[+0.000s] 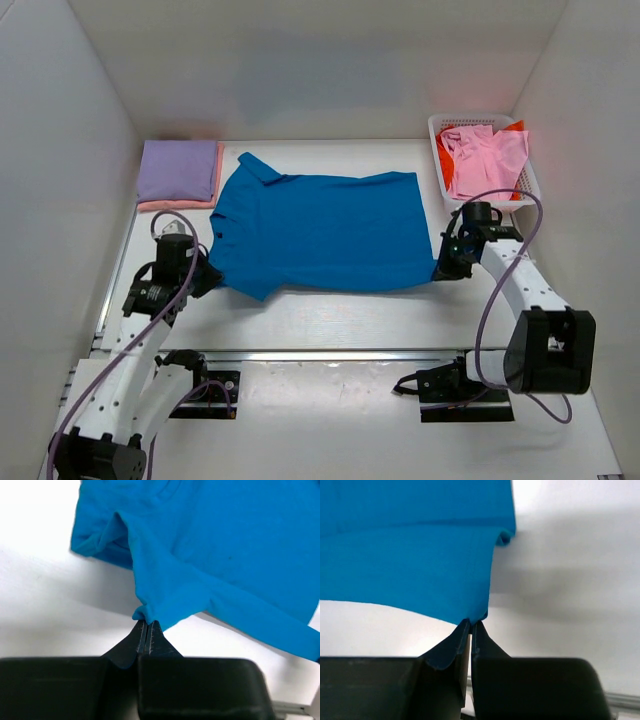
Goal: Fold and stack the t-shirts
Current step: Fold the flattened tshirt in 1/3 of the way
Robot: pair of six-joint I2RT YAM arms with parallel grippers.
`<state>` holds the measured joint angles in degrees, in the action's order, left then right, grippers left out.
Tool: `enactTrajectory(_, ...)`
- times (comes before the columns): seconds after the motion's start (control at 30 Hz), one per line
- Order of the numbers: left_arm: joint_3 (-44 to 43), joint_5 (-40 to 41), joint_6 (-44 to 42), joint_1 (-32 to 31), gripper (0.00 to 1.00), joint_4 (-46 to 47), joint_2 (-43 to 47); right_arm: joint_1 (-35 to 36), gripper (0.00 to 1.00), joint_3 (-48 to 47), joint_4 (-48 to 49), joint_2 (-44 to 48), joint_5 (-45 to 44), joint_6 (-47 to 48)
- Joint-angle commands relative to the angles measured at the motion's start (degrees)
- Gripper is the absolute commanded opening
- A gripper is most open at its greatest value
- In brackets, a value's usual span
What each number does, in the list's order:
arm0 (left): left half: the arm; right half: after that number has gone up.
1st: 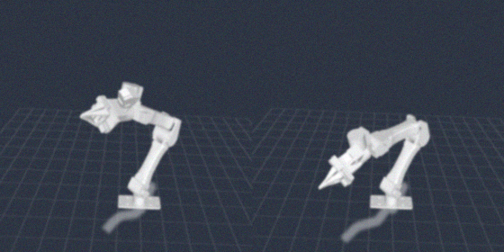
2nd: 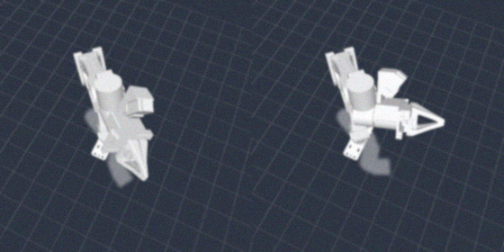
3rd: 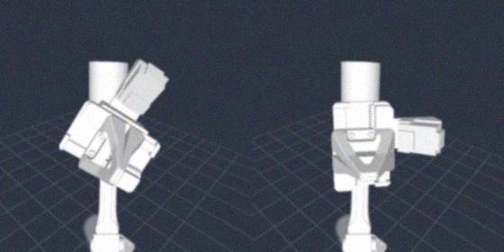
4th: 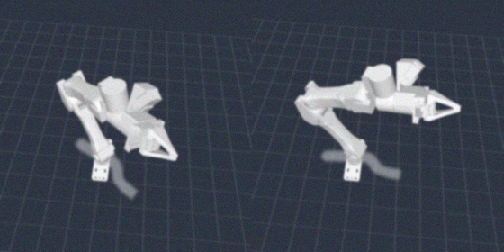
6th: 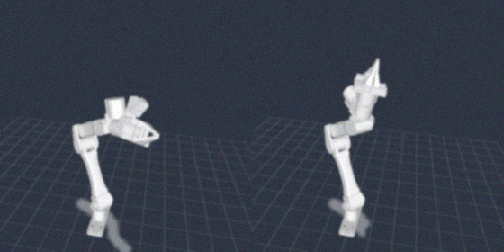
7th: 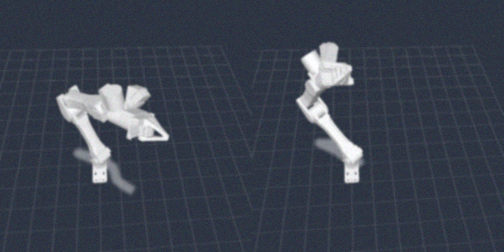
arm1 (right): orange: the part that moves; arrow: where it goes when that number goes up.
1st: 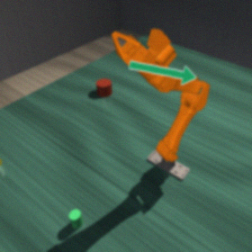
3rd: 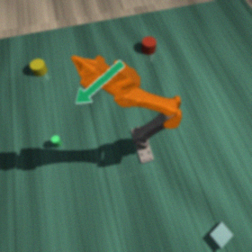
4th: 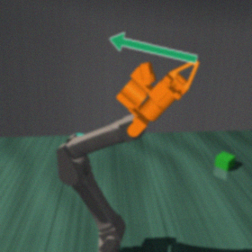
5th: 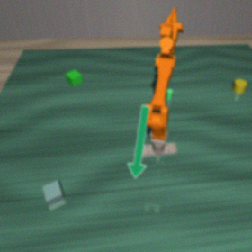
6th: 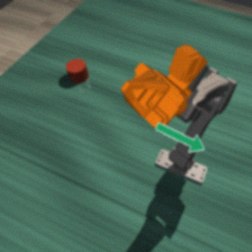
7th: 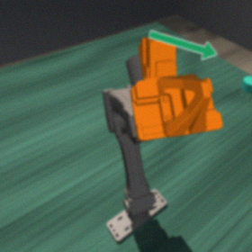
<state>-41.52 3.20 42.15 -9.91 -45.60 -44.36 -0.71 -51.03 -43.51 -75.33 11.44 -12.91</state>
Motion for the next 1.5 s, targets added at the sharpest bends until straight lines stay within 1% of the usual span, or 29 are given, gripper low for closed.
enactTrajectory(0.0, 0.7, -2.0, 1.4, -0.6, 0.00, -5.3, 3.6, 0.5, 0.00, 2.2, -3.7, 4.8, 0.7, -0.2)
enactTrajectory(0.13, 2.8, -2.1, 2.7, -1.0, 0.00, -7.8, 7.3, 0.6, 0.00, 5.1, -5.4, 7.8, 1.1, -0.8)
enactTrajectory(0.17, 3.2, -2.5, 2.8, -0.9, 0.00, -8.0, 8.1, 2.4, 0.00, 4.7, -5.7, 8.4, 0.0, -1.2)
enactTrajectory(0.3, 3.9, -2.9, 3.4, -0.5, 0.00, -8.9, 9.5, 2.2, 0.00, 4.2, -6.0, 6.9, 2.6, -1.0)
enactTrajectory(0.4, 3.5, -2.9, 3.7, -1.1, 0.00, -9.9, 9.0, 3.5, 0.00, 4.0, -7.0, 4.8, 2.4, -0.5)
enactTrajectory(0.5, 3.2, -3.3, 4.9, -1.8, 0.00, -10.9, 10.5, 4.2, 0.00, 3.7, -9.5, 4.2, 2.7, 0.0)
enactTrajectory(0.63, 3.1, -3.5, 3.6, 0.0, 0.00, -11.7, 10.4, 3.4, 0.00, 2.7, -12.2, 5.7, 4.0, 0.0)
enactTrajectory(0.83, 0.9, -4.1, 4.1, -1.8, 0.00, -12.8, 10.1, 3.4, 0.00, 0.1, -14.9, 5.5, 4.3, 0.4)
enactTrajectory(1.0, 0.4, -4.8, 2.7, -1.0, 0.00, -17.0, 11.2, 2.9, 0.00, 1.3, -16.2, 5.5, 3.6, 1.5)
enactTrajectory(1.1, 1.0, -4.4, 3.4, -1.8, 0.00, -17.8, 12.6, 2.0, 0.00, 2.3, -15.7, 5.8, 3.8, 2.2)
enactTrajectory(1.2, -0.1, -4.8, 4.3, -1.8, 0.00, -17.3, 12.6, 1.1, 0.00, 3.0, -15.2, 5.2, 3.9, 3.2)
enactTrajectory(1.23, -0.5, -4.5, 4.2, -1.0, 0.00, -17.2, 12.2, 0.8, 0.00, 3.2, -14.9, 4.8, 4.1, 3.4)
enactTrajectory(1.33, -1.2, -3.6, 3.3, -1.4, 0.00, -15.9, 11.0, 1.0, 0.00, 3.6, -14.2, 3.5, 3.9, 4.8)
enactTrajectory(1.37, -0.8, -3.3, 2.9, -1.3, 0.00, -15.7, 10.5, -0.7, 0.00, 3.6, -13.5, 2.8, 3.9, 5.0)
enactTrajectory(1.47, 0.6, -3.4, 2.1, -0.3, 0.00, -12.8, 8.9, -1.7, 0.00, 2.9, -12.3, 0.2, 4.2, 6.1)
